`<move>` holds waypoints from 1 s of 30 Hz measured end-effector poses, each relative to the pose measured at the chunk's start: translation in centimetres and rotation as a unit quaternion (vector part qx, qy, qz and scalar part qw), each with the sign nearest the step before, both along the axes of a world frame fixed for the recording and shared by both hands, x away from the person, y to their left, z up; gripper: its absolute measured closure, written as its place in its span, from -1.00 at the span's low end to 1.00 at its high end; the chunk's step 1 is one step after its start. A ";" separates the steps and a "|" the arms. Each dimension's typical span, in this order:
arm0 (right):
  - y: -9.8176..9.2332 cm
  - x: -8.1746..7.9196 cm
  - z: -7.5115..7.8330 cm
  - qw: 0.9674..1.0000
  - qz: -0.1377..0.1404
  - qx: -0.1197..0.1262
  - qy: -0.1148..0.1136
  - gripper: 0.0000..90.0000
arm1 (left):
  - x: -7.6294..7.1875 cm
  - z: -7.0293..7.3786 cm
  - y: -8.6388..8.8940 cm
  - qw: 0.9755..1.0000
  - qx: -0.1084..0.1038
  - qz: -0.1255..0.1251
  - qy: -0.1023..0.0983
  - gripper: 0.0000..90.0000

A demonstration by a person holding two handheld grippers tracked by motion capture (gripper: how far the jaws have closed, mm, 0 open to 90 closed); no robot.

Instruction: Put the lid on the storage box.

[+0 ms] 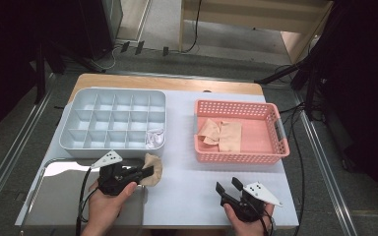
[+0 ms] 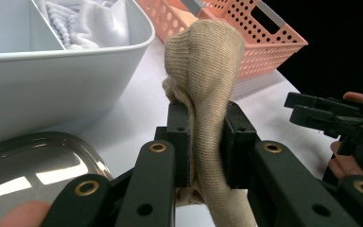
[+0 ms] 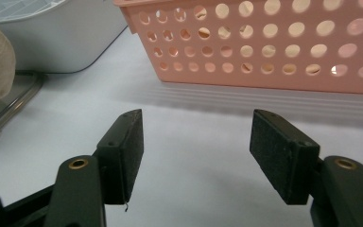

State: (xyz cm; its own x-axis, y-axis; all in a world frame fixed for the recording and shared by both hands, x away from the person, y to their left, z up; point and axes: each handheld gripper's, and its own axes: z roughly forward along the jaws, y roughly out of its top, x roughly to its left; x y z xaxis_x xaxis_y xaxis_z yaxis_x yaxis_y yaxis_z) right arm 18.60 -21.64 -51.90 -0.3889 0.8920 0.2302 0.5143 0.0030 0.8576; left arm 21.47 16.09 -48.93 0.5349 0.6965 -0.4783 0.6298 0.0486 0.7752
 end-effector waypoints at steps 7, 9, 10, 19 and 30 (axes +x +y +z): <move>-1.1 -0.1 0.2 1.000 -0.003 0.001 -0.002 -0.26 | 0.2 0.0 0.2 1.000 -0.002 -0.002 -0.005 0.72; -1.4 -0.1 0.1 1.000 -0.007 0.001 0.002 -0.27 | 0.1 0.1 0.3 1.000 0.003 -0.001 -0.009 0.72; -1.5 -0.1 0.1 1.000 -0.009 0.000 0.002 -0.27 | 0.1 0.1 0.4 1.000 0.002 0.002 -0.009 0.72; -1.7 -0.1 0.0 1.000 -0.010 0.002 0.000 -0.28 | 0.2 1.0 1.5 0.999 0.002 0.020 -0.027 0.72; -1.9 -0.1 0.0 1.000 -0.018 -0.002 0.000 -0.36 | 0.4 2.2 2.7 0.998 0.005 0.046 -0.044 0.72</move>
